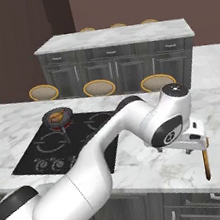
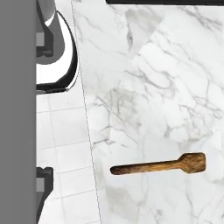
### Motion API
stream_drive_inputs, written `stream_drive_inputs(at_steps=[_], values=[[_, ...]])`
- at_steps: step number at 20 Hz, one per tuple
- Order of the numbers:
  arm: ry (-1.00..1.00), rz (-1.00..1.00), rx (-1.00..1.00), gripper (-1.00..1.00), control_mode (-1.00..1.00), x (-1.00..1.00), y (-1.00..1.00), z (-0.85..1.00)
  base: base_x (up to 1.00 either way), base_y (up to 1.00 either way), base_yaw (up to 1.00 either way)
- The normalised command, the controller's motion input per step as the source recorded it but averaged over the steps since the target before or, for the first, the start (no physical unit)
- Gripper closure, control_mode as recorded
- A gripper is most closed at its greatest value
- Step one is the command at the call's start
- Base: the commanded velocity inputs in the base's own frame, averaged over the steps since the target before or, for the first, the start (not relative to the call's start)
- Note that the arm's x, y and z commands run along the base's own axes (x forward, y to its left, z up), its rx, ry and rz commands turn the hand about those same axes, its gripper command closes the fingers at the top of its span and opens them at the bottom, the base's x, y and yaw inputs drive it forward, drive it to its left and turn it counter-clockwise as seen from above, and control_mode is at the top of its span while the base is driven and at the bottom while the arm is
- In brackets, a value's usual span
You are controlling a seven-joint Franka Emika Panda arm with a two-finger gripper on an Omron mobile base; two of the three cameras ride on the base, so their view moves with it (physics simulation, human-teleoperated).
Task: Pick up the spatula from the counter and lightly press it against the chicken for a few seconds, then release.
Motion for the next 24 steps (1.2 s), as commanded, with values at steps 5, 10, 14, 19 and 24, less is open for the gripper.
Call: stream_drive_inputs(at_steps=[5,10,14,19,24], values=[[0.08,0.07,-0.05,-1.0,-1.0,0.0,-0.32,-0.21,0.0,0.0,0.0],[0.02,0.04,0.0,-1.0,-1.0,0.0,-0.21,-0.3,0.0,0.0,0.0],[-0.02,0.07,0.0,-1.0,-1.0,0.0,-0.19,-0.3,0.0,0.0,0.0],[-0.11,0.06,0.0,-1.0,-1.0,0.0,-0.13,-0.08,0.0,0.0,0.0],[-0.1,0.04,0.0,-1.0,-1.0,0.0,-0.09,-0.01,0.0,0.0,0.0]])
